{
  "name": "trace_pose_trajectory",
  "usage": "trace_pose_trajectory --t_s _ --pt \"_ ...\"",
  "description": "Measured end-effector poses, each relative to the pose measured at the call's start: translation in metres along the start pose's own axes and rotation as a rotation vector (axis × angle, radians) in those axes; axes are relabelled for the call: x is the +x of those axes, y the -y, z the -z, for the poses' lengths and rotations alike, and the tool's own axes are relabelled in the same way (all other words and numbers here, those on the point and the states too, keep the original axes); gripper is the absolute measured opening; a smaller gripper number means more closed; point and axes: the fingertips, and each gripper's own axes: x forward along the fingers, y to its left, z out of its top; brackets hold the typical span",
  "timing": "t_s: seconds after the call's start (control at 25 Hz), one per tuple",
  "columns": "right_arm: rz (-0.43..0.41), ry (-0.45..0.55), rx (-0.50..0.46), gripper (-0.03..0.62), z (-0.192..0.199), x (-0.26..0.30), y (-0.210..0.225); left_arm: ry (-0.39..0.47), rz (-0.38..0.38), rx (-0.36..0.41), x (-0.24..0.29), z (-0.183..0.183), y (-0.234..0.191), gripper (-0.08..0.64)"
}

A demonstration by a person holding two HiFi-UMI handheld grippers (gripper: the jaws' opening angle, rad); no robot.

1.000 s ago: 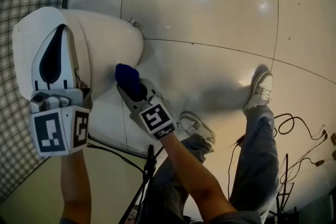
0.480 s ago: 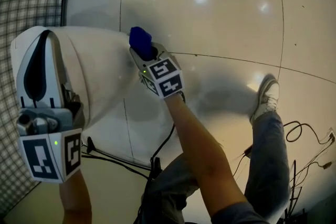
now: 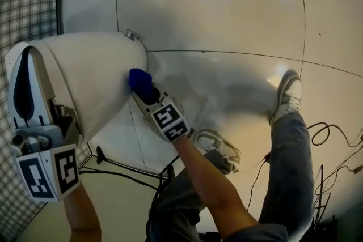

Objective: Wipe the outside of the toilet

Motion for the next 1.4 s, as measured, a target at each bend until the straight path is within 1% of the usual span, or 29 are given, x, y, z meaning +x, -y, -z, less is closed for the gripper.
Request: trace_pose_trajectory --t_s 0.08,0.16,0.24,0.36,0.52,0.64,0.72,0.8,0.92,1.04,1.12,1.24,1.4 --pt "-0.035 -0.035 0.016 0.074 0.021 -0.006 -0.024 -0.019 -0.002 -0.001 -0.003 0.003 0.002 0.015" --pt "-0.064 -0.061 0.02 0.074 0.036 -0.007 -0.041 -0.015 0.005 -0.006 -0.003 0.003 0.005 0.015" --pt "-0.073 -0.068 0.027 0.074 0.044 -0.006 -0.046 -0.005 0.002 -0.004 -0.001 0.001 0.005 0.015" --pt "-0.065 -0.053 0.027 0.074 0.042 -0.004 -0.037 0.025 0.016 -0.006 0.002 -0.006 0.011 0.015" --pt "-0.019 -0.031 -0.001 0.074 0.021 -0.005 -0.003 0.025 0.056 0.002 -0.001 -0.009 0.038 0.015" --pt "0.03 0.0 -0.01 0.074 -0.008 -0.001 0.036 0.02 0.12 0.033 0.002 -0.008 0.067 0.015" --pt "0.054 0.001 -0.031 0.074 -0.02 0.008 0.065 0.024 0.157 0.043 0.005 -0.004 0.086 0.015" --pt "0.069 -0.02 -0.051 0.074 -0.023 0.021 0.093 0.032 0.186 0.038 0.012 0.002 0.103 0.015" --pt "0.07 -0.034 -0.075 0.074 -0.02 0.046 0.124 0.039 0.206 0.036 0.024 0.021 0.12 0.015" --pt "0.045 -0.067 -0.083 0.074 -0.007 0.069 0.14 0.053 0.217 0.046 0.037 0.038 0.134 0.015" --pt "0.029 -0.089 -0.074 0.074 0.009 0.074 0.14 0.054 0.226 0.047 0.042 0.047 0.141 0.015" --pt "-0.009 -0.139 -0.047 0.074 0.046 0.063 0.119 0.03 0.231 0.062 0.043 0.061 0.143 0.015" --pt "-0.041 -0.22 0.0 0.074 0.097 0.037 0.078 0.004 0.237 0.012 0.037 0.066 0.145 0.015"
